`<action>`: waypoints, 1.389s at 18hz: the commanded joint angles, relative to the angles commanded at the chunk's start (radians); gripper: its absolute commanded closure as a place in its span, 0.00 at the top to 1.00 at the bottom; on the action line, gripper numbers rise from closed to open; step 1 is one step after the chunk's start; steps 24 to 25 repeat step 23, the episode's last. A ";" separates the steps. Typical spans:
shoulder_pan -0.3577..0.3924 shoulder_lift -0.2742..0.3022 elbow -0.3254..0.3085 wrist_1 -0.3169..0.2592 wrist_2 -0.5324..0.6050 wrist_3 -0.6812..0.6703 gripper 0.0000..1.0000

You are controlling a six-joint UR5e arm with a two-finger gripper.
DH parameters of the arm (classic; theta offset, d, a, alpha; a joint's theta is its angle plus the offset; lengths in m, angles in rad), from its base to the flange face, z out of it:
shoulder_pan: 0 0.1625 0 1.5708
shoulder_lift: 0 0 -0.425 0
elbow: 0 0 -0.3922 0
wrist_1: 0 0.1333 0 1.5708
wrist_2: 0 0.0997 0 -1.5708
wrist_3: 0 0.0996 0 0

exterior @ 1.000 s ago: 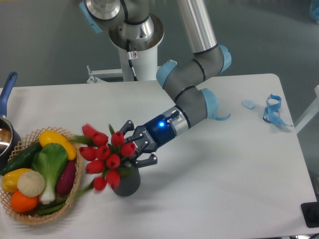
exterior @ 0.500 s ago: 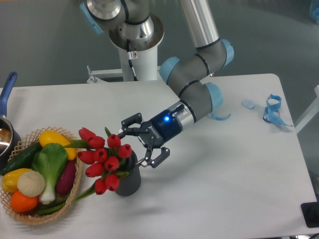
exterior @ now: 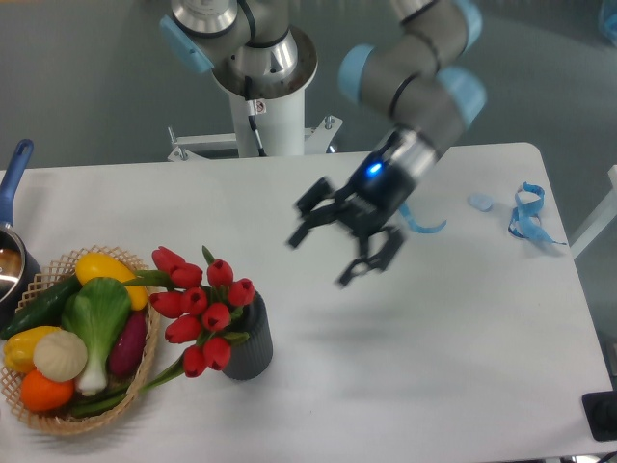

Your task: Insert the flowers into the vase

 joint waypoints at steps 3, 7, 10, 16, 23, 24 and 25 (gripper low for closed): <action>0.029 0.026 0.055 -0.003 0.093 -0.089 1.00; 0.054 0.092 0.106 -0.098 0.267 -0.102 1.00; 0.057 0.097 0.126 -0.132 0.334 -0.018 1.00; 0.107 0.132 0.157 -0.296 0.519 0.381 1.00; 0.186 0.152 0.166 -0.436 0.549 0.635 1.00; 0.186 0.152 0.166 -0.436 0.549 0.635 1.00; 0.186 0.152 0.166 -0.436 0.549 0.635 1.00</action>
